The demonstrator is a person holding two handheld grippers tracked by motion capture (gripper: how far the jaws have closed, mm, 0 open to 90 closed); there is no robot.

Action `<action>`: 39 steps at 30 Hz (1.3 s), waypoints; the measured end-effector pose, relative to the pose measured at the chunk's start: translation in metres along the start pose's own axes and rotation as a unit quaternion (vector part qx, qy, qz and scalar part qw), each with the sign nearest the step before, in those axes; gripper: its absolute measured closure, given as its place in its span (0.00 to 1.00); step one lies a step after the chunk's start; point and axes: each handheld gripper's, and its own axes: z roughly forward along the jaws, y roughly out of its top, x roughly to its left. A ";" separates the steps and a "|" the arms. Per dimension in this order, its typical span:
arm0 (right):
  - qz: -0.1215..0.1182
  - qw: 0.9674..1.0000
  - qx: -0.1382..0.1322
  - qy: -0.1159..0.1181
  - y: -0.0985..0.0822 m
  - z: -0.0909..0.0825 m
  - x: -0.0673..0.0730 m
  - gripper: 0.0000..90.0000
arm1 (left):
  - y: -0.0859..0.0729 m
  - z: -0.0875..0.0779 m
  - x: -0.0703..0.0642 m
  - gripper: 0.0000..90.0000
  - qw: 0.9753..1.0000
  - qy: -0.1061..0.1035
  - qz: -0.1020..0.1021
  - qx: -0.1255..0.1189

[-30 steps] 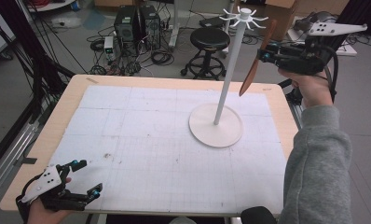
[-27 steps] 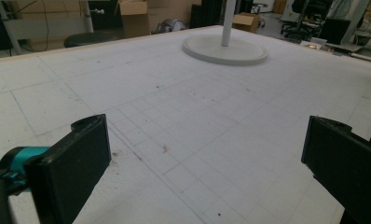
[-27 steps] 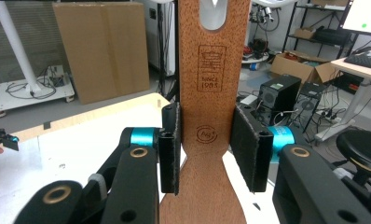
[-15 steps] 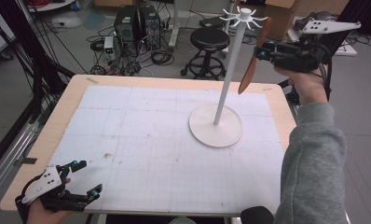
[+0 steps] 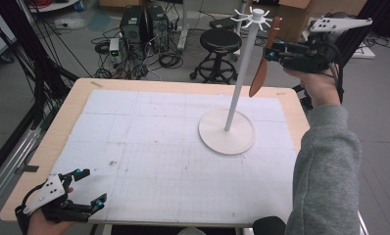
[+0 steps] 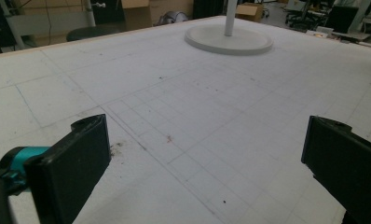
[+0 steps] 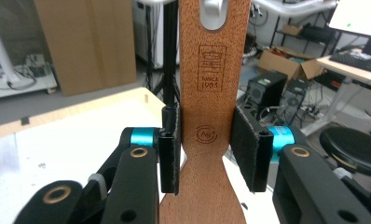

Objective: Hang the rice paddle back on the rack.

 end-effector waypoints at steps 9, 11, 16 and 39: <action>-0.003 1.000 0.009 -0.003 -0.003 0.001 0.000 0.72 | -0.001 0.003 -0.002 0.02 1.000 0.000 0.007 0.009; 0.000 1.000 0.011 -0.005 -0.004 0.001 0.001 0.72 | -0.001 0.003 -0.002 0.02 1.000 -0.001 0.008 0.011; 0.000 1.000 -0.001 -0.010 -0.011 0.001 0.000 0.71 | -0.002 0.005 -0.002 0.02 1.000 -0.002 0.010 0.014; 0.024 1.000 -0.001 -0.012 -0.047 -0.009 0.005 0.00 | 0.002 0.021 -0.001 0.02 1.000 -0.019 0.016 0.016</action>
